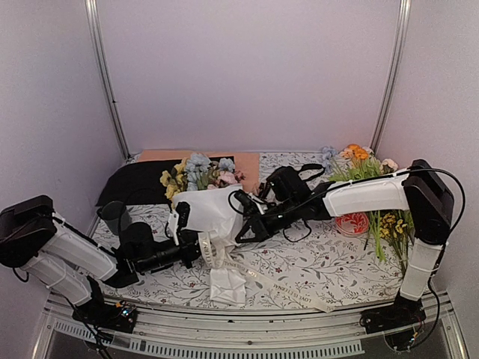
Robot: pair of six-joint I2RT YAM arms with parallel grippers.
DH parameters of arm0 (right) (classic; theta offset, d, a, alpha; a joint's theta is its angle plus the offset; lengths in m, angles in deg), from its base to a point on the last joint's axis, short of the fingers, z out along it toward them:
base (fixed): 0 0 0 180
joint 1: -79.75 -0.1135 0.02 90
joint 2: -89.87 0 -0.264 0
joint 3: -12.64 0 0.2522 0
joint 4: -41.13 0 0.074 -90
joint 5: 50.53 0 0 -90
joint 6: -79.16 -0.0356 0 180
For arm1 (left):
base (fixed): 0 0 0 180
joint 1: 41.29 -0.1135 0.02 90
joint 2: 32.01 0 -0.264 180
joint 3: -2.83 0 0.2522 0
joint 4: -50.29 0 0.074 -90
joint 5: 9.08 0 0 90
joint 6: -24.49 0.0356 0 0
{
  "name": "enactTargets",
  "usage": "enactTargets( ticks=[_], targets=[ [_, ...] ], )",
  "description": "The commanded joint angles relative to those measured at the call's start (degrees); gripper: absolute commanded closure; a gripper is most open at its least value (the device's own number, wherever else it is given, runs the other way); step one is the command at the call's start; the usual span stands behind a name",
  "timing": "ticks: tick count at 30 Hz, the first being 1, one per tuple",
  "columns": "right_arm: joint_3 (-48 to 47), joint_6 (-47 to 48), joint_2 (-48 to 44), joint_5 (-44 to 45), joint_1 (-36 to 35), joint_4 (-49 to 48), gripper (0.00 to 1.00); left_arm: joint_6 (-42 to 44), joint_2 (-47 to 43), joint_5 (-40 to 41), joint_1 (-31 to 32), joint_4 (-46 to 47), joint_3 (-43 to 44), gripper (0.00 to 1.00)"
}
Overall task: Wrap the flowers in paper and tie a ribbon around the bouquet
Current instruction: Cross the ribbon over the folded bouquet.
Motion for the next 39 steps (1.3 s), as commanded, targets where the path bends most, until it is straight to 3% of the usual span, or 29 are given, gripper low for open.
enactTargets(
  ticks=[1, 8, 13, 16, 23, 28, 33, 39],
  targets=[
    [1.2, 3.3, -3.3, 0.9, -1.8, -3.5, 0.95, -3.3, 1.9, -0.7, -1.3, 5.1, -0.8, 1.0],
    [0.8, 4.8, -3.8, -2.4, -3.1, -4.5, 0.97, -9.4, 5.2, -1.3, -3.6, 8.5, -1.7, 0.98],
    [0.8, 4.1, -2.8, -3.0, -3.1, -3.7, 0.99, -15.0, 8.8, -3.5, -6.4, 12.6, -2.6, 0.78],
    [1.3, 3.9, -3.0, -2.8, -3.1, -3.5, 0.99, -19.5, 12.5, -4.7, -7.7, 20.5, -4.5, 0.64],
    [1.3, 4.1, -2.9, -2.4, -3.1, -2.4, 1.0, -28.9, 25.6, -8.3, -10.9, 40.6, -6.6, 0.51],
    [1.5, 4.7, -2.9, -0.3, -3.0, 0.7, 1.0, -31.3, 25.8, -9.2, -11.8, 40.2, -6.8, 0.5],
    [2.6, 4.8, -2.2, 2.6, -2.6, 5.0, 1.0, -28.2, 14.6, -6.7, -11.6, 22.1, -7.9, 0.49],
    [3.5, 3.7, -1.0, 3.5, -1.5, 5.8, 1.0, -18.5, -2.6, -3.5, -9.6, -16.0, 0.4, 0.4]
  ],
)
